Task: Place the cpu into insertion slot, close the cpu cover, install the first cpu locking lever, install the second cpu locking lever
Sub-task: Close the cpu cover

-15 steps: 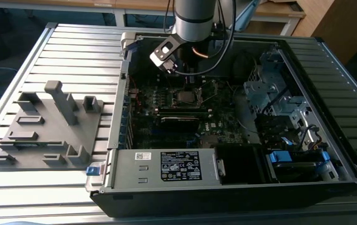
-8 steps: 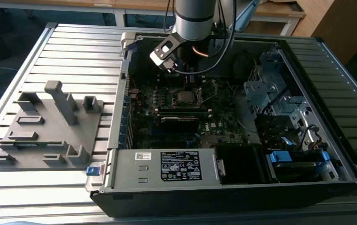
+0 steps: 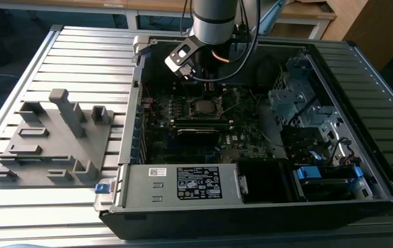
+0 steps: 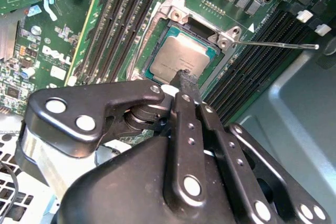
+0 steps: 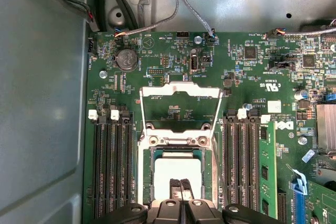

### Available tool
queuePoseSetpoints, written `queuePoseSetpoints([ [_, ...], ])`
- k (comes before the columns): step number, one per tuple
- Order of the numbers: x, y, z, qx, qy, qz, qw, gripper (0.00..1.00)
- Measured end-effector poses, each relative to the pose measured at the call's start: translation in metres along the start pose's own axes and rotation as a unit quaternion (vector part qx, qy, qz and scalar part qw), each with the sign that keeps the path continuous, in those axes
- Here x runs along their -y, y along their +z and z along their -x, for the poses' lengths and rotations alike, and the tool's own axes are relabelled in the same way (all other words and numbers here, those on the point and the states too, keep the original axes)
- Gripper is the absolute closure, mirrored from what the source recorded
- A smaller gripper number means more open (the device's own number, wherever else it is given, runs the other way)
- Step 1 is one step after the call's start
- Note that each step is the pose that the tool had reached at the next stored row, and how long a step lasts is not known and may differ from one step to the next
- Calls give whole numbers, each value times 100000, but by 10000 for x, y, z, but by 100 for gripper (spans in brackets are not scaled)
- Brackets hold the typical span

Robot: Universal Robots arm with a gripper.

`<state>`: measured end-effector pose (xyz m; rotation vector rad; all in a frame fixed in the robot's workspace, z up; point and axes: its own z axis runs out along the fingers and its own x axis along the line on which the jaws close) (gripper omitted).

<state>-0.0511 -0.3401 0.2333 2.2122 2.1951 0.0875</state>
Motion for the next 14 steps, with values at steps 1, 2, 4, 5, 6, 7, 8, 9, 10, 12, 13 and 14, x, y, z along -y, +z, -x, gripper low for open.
queuePoseSetpoints([
  [1,0,0,0,0,1,1,100000,89],
  [2,0,0,0,-5,1,3,100000,89],
  [4,0,-1,0,-1,1,1,100000,89],
  [5,0,-1,0,1,0,0,100000,89],
  [6,0,-2,0,2,0,-2,100000,89],
  [7,0,-6,0,11,-1,-10,100000,89],
  [8,0,-8,0,6,2,-10,100000,89],
  [9,0,-9,0,-11,1,0,100000,89],
  [10,-1,-13,0,-4,0,-4,100000,89],
  [12,-1,-20,0,-7,1,-3,100000,89],
  [13,-1,-23,0,-8,1,-3,100000,89],
  [14,-1,-27,-1,-9,2,-2,100000,89],
])
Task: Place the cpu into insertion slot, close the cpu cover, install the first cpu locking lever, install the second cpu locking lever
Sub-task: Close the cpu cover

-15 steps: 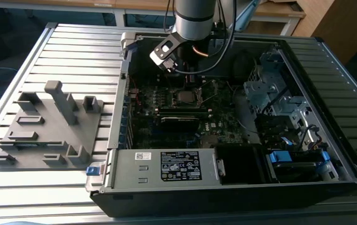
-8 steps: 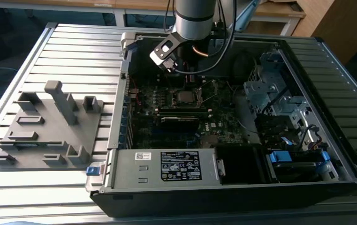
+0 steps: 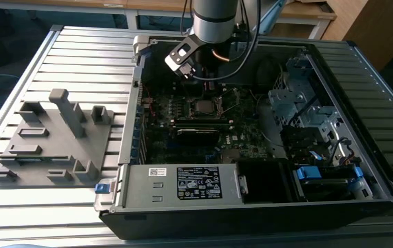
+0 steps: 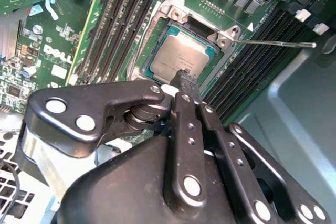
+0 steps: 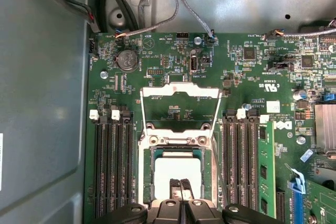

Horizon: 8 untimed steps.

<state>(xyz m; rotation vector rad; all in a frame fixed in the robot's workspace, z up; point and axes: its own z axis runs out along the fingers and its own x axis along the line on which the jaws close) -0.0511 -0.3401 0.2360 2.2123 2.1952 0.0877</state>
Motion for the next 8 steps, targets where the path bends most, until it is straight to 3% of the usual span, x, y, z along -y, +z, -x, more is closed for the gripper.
queuePoseSetpoints([
  [8,-2,-29,-1,-2,0,2,100000,89],
])
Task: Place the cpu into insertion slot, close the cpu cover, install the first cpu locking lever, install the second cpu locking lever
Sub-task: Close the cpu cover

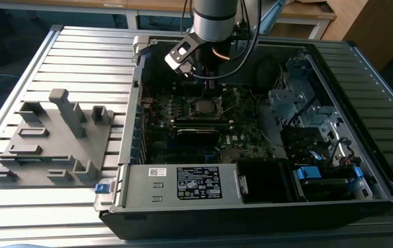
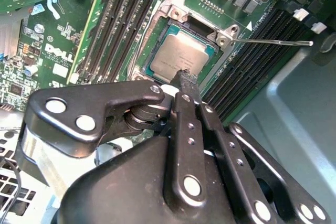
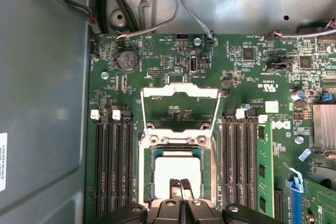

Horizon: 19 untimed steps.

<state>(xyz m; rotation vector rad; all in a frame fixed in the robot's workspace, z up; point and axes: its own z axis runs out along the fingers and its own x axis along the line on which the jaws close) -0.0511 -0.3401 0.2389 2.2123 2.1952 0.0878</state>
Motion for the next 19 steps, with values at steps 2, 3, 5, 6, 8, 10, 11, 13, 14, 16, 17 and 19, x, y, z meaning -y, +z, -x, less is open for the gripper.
queuePoseSetpoints([
  [2,-1,-12,0,-1,-1,1,100000,89],
  [3,-1,-19,0,-3,0,2,100000,89],
  [5,-2,-35,-1,2,0,0,100000,89],
  [6,-2,-43,-1,0,2,-1,100000,89],
  [8,-4,-63,-1,0,0,-1,100000,89],
  [10,-5,-86,-2,3,0,-2,100000,89],
  [11,-5,-97,-2,0,0,0,100000,89],
  [13,-7,-120,-3,2,0,-2,100000,89],
  [14,-7,-131,-3,0,1,-1,100000,89],
  [16,-9,-152,-3,5,-1,-3,100000,89],
  [17,-9,-163,-4,0,-1,-1,100000,89],
  [19,-10,-179,-4,-2,0,2,100000,89],
])
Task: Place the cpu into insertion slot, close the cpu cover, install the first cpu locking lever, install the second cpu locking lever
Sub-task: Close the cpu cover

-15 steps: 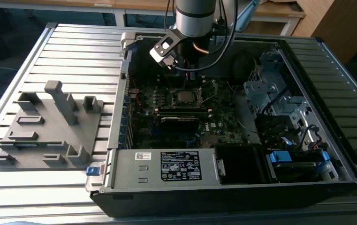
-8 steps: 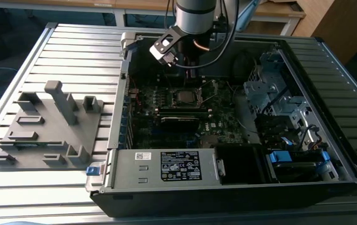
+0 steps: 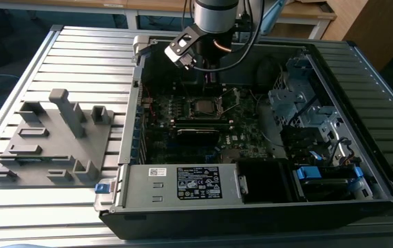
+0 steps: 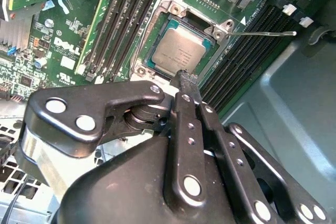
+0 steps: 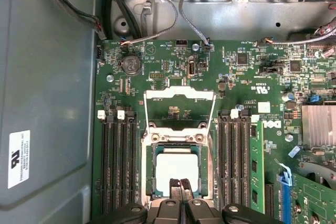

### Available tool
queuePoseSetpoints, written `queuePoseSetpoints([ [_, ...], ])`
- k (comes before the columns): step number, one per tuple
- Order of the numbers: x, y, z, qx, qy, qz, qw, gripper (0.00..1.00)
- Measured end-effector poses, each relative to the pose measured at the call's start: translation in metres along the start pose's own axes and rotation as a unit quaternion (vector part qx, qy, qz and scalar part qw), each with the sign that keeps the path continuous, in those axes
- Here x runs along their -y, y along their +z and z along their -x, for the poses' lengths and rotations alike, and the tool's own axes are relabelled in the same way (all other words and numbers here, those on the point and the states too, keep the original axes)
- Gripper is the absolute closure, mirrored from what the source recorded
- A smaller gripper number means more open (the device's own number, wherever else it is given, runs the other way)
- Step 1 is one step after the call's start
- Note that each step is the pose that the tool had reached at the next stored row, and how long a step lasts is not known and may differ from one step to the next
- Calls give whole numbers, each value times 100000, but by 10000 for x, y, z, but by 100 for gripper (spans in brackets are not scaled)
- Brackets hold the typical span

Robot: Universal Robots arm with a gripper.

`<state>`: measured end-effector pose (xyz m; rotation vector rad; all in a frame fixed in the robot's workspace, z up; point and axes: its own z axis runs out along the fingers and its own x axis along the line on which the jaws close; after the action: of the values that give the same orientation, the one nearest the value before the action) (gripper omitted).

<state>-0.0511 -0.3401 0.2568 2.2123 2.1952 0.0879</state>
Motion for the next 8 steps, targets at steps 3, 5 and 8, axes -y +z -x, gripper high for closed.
queuePoseSetpoints([
  [3,-1,-10,0,-9,-2,3,100000,89],
  [5,-1,-19,0,6,-2,-6,100000,89],
  [8,-2,-43,-1,-11,-1,-3,100000,89],
])
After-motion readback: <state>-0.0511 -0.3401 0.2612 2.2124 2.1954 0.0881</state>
